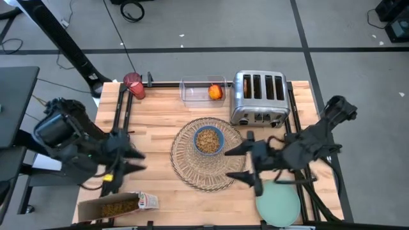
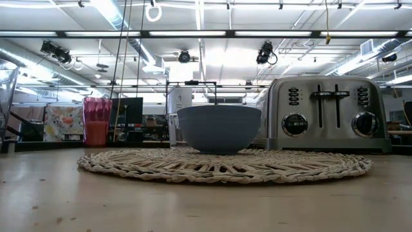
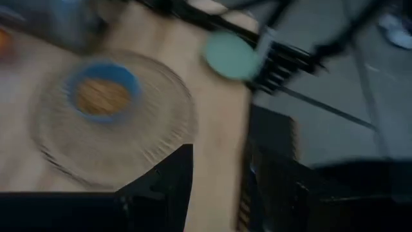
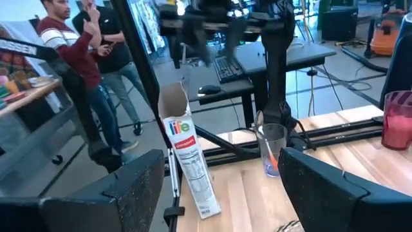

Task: Arrange a breakfast setting
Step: Adjust the transparent cup

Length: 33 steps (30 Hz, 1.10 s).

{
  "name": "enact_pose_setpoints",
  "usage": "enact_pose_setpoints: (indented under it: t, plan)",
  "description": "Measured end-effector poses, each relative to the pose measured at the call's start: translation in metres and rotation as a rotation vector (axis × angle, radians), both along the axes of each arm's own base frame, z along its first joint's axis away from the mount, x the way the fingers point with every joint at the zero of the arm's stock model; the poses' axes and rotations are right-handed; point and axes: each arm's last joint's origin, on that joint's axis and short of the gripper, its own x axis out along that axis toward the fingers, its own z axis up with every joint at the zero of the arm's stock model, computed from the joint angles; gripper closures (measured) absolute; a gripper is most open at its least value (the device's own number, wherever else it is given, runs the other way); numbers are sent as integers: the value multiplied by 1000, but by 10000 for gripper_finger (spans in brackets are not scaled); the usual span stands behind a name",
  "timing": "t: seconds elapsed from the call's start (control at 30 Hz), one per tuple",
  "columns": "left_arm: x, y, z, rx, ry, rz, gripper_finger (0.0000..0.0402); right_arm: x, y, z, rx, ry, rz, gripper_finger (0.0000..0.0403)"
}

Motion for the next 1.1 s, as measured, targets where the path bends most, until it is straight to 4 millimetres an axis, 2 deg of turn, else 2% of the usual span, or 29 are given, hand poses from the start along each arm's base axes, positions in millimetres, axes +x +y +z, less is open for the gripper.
enact_pose_setpoints:
  t: [0.13,0.23,0.47,0.57,0.73,0.9,1.0,1.1]
  plan:
    - [26,20,-11,90,12,147,232,-21,-14,10,23,29,-1,96]
    - [50,36,-23,173,20,216,232,-30,-24,7,41,101,-22,96]
    - [104,86,-55,243,28,347,232,-27,-45,-12,-43,292,-88,96]
    - [117,113,-69,233,56,426,232,-23,-56,-22,-123,389,-84,96]
    - [119,157,-94,152,178,572,232,-19,-85,-31,-296,526,-77,96]
    - [107,190,-124,-38,390,680,232,-18,-112,-32,-437,568,-25,96]
    - [95,195,-139,-153,543,750,232,-21,-125,-37,-498,581,36,96]
    - [84,188,-144,-256,686,780,232,-27,-138,-41,-541,591,71,96]
